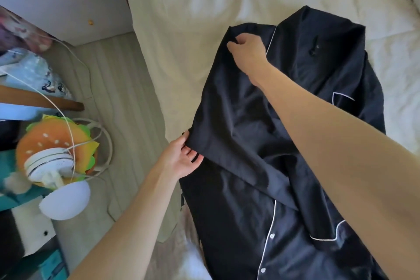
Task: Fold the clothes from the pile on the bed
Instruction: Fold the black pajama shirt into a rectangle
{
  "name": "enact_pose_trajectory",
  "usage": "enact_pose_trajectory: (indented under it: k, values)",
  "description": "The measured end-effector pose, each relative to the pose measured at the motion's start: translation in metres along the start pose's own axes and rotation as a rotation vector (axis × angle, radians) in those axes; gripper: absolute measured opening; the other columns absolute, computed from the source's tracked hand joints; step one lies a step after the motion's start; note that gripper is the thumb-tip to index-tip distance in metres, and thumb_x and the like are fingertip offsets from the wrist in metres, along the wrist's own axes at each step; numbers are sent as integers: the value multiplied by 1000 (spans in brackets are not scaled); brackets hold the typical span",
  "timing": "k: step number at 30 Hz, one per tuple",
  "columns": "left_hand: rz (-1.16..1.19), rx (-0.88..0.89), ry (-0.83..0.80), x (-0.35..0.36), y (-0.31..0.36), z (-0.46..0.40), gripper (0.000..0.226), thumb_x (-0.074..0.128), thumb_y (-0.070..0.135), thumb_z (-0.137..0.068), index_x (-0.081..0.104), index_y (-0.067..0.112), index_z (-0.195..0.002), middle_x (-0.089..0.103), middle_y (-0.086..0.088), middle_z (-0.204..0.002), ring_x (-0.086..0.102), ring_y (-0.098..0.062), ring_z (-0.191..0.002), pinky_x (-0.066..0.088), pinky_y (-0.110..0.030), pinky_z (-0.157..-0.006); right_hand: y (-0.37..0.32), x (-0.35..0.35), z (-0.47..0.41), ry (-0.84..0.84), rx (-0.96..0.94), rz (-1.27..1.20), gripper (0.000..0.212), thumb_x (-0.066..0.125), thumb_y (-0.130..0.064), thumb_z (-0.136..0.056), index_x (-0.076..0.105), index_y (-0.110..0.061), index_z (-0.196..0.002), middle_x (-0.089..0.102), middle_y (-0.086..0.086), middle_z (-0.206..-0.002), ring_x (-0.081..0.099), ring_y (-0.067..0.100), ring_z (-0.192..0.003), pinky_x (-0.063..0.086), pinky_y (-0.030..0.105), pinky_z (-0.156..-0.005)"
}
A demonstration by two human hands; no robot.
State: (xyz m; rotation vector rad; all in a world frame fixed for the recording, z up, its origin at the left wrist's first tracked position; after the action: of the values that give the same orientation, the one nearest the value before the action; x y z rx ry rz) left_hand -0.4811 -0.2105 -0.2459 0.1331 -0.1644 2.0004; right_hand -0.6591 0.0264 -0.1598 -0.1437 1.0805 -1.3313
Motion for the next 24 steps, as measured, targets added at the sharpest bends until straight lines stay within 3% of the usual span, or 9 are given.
enact_pose_trajectory:
  k: [2, 5, 7, 10, 12, 14, 16, 20, 24]
  values:
    - [87, 64, 3, 0, 9, 0, 14, 57, 20, -94, 62, 8, -101, 68, -7, -102, 63, -22, -92, 51, -37, -67, 6, -4, -3, 0, 98, -200, 21, 45, -6, -92, 64, -12, -100, 60, 2, -90, 55, 17, -83, 45, 24, -71]
    - [180, 137, 0, 4, 22, 0, 14, 55, 15, -94, 62, 4, -97, 70, -11, -95, 68, -23, -86, 56, -34, -63, 30, -19, -3, 71, 208, -276, 36, 41, -11, -94, 54, -1, -126, 62, 11, -115, 60, 22, -96, 43, 21, -64]
    - [180, 169, 40, 6, 24, -2, 12, 55, 15, -94, 61, 4, -99, 68, -10, -95, 68, -22, -82, 56, -32, -57, 50, -24, 0, 77, 268, -294, 37, 43, -15, -93, 54, 2, -124, 58, 3, -90, 54, 13, -75, 38, 17, -56]
    - [140, 211, 63, 7, 25, -9, 22, 56, 18, -95, 57, 7, -114, 65, -9, -110, 65, -21, -92, 55, -32, -64, 64, -35, 5, 120, 388, -115, 30, 55, -9, -87, 54, -3, -116, 49, 1, -90, 56, 15, -91, 40, 19, -70]
    - [118, 224, 10, 8, 26, -13, 26, 53, 26, -96, 57, 10, -115, 65, -6, -113, 63, -20, -99, 52, -34, -71, 67, -34, -4, 141, 417, -369, 26, 50, -12, -91, 54, -7, -116, 47, 0, -81, 51, 15, -76, 40, 22, -65]
    - [89, 219, -36, 8, 24, -13, 27, 52, 35, -95, 58, 13, -109, 65, -3, -110, 61, -21, -99, 51, -36, -77, 55, -33, -3, 115, 375, -361, 17, 55, -28, -89, 59, -13, -95, 47, -1, -72, 47, 13, -65, 40, 24, -59]
    - [10, 196, -68, 9, 17, -12, 31, 53, 41, -92, 57, 15, -109, 63, -4, -110, 59, -22, -100, 47, -40, -87, 36, -24, -3, 21, 238, -222, 31, 63, -42, -84, 54, -12, -77, 58, 5, -79, 60, 21, -76, 50, 30, -69]
    - [-123, 139, -128, 19, -16, -9, 34, 63, 34, -87, 51, 19, -115, 61, -8, -115, 57, -23, -106, 43, -43, -98, 36, -21, -5, 16, 169, -232, 18, 62, -26, -89, 61, -8, -89, 64, 14, -93, 62, 26, -88, 50, 50, -90]
    - [-265, 142, -132, 20, -40, -9, 60, 67, 31, -85, 42, 14, -137, 57, -9, -127, 52, -24, -121, 39, -45, -107, 53, -39, 10, 79, 160, -283, 26, 51, -41, -95, 58, -21, -79, 60, -3, -82, 59, 14, -82, 53, 29, -74]
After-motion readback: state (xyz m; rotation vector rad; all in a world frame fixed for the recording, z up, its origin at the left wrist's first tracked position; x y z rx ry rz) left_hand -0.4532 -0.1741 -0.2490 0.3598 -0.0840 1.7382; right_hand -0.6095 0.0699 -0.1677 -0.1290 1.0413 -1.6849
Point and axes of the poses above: each hand's wrist, its own z-axis away from the middle knuckle, its own x-axis out of the palm, y = z × x, the point moved 10 cm from there along -z, towards the middle knuckle
